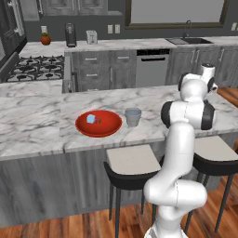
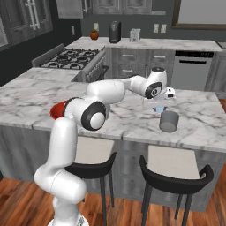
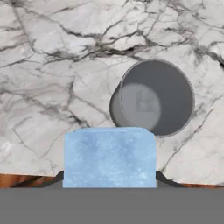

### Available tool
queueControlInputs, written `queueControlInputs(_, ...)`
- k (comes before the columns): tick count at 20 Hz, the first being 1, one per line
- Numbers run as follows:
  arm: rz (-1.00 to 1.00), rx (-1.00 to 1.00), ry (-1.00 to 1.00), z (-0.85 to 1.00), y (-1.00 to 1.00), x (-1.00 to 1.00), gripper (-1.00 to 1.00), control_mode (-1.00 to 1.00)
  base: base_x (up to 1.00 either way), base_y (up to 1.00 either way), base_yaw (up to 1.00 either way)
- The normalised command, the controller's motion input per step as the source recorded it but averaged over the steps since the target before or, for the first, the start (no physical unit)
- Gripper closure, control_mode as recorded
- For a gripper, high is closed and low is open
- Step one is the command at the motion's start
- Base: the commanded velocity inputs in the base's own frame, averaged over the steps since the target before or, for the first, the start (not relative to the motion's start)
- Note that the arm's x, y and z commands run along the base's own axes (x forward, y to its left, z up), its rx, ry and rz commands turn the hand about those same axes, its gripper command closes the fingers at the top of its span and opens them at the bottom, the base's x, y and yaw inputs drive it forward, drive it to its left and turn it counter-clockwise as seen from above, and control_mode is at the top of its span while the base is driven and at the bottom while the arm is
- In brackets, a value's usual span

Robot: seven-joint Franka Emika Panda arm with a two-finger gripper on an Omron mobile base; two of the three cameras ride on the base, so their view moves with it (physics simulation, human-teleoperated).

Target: There are four ice cubes in the ice bowl. Place two ice cubes in each glass of water.

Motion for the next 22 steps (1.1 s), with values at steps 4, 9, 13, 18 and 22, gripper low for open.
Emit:
queueControlInputs(4, -0.1, 0.0, -0.06, -0.18, -0.24, 0.1, 1.0, -1.0, 0.0, 0.0, 0.0)
queueControlInputs(9, -0.13, 0.0, -0.01, -0.06, -0.25, 0.18, 1.0, -1.0, 0.0, 0.0, 0.0)
queueControlInputs(13, -0.11, 0.0, 0.0, 0.0, -0.2, 0.26, 1.0, -1.0, 0.0, 0.0, 0.0)
queueControlInputs(18, -0.09, 0.0, 0.0, -0.01, -0.19, 0.31, 1.0, -1.0, 0.0, 0.0, 0.0)
queueControlInputs(22, -0.07, 0.0, 0.0, -0.05, -0.16, 0.35, 1.0, -1.0, 0.0, 0.0, 0.0)
